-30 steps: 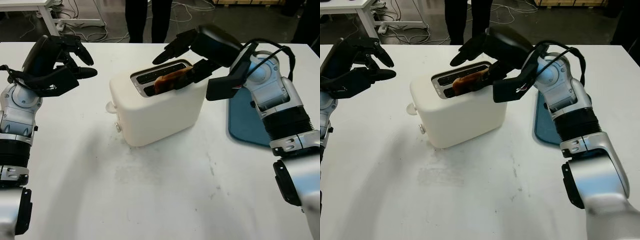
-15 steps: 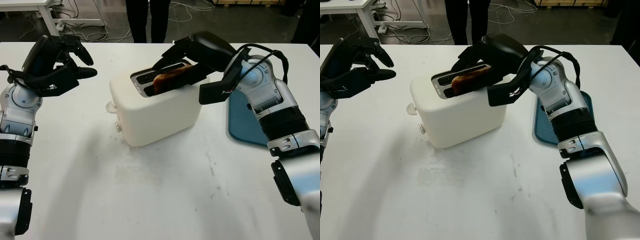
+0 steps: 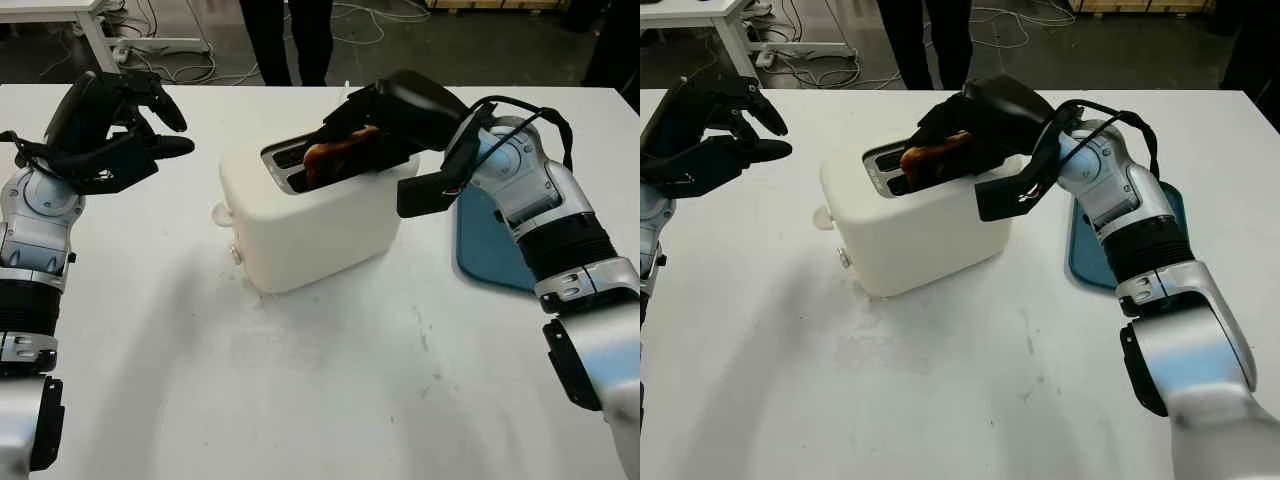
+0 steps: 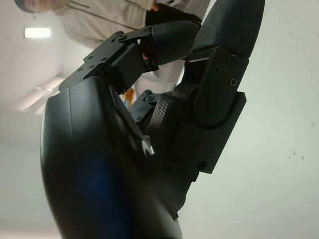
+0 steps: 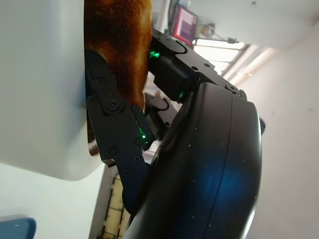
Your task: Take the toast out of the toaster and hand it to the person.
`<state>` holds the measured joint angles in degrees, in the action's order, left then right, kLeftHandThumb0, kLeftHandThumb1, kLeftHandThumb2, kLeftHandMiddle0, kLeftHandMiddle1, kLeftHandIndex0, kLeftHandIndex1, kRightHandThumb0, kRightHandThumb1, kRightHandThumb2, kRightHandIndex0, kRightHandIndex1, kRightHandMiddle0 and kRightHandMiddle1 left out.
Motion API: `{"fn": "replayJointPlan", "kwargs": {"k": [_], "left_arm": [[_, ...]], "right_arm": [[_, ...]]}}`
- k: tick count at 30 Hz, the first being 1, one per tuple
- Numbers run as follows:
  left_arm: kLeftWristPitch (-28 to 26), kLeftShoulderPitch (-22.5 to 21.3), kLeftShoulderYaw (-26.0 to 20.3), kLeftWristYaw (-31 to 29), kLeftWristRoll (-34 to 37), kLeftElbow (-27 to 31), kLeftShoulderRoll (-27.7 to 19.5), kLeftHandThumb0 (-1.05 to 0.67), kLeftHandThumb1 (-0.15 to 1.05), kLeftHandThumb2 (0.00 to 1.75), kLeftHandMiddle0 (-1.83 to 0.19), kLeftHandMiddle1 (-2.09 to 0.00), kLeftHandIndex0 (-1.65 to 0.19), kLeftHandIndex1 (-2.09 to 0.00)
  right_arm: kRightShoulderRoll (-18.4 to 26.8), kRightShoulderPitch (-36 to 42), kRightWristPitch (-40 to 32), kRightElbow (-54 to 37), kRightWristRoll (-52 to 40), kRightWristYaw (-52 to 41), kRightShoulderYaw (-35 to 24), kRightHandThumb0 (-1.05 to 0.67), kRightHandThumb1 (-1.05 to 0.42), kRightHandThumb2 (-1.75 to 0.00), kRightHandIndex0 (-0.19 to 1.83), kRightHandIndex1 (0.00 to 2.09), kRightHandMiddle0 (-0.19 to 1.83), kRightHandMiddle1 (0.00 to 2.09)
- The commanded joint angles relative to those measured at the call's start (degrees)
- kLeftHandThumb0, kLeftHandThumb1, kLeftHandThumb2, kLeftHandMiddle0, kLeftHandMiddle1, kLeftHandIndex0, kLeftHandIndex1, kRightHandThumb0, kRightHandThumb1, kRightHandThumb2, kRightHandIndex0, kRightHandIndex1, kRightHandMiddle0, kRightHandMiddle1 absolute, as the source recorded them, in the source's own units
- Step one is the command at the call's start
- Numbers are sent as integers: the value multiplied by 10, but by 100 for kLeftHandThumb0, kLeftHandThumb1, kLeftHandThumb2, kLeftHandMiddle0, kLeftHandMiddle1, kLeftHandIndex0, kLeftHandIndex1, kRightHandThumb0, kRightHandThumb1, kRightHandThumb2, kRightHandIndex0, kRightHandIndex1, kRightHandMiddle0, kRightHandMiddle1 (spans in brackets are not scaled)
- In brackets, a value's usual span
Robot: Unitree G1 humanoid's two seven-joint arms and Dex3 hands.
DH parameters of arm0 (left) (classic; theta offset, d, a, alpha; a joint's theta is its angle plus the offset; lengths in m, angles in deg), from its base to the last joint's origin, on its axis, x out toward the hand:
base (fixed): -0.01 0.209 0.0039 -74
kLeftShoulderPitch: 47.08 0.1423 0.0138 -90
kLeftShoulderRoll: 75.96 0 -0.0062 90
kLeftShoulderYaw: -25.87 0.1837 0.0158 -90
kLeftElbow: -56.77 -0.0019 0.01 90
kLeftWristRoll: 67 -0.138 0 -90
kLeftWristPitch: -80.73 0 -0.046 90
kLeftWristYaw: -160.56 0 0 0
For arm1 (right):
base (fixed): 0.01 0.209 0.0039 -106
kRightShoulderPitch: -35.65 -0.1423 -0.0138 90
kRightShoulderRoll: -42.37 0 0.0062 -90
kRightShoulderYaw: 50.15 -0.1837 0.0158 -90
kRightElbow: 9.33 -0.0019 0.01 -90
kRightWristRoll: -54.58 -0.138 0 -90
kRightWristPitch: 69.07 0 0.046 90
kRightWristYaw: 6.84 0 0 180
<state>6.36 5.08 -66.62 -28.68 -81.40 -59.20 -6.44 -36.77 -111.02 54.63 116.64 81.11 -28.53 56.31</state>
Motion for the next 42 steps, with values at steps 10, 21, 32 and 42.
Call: {"fn": "replayJointPlan", "kwargs": {"k": [10,21,32,42], "left_arm": [[-1,9,-3,4,-2,8,-4,-105,87,0,-96,-119,-80,-122],[-6,11,-5,-1,2,11,-5,-105,86,0,-95,-118,-79,-123],[-2,12,-3,6,-3,8,-4,-105,87,0,-96,-118,-79,-124],[3,9,0,7,-8,1,-7,-105,88,1,-97,-119,-79,-124]], "right_arm": [[68,-10,49,-55,179,126,59,-69,-92,-28,120,166,110,102],[69,-18,54,-29,204,195,74,-50,-92,-52,113,175,89,174],[45,-46,55,47,132,224,36,-51,-92,-46,110,175,83,175],[36,-122,92,183,-62,96,-52,-52,-92,-48,93,175,67,175]]}}
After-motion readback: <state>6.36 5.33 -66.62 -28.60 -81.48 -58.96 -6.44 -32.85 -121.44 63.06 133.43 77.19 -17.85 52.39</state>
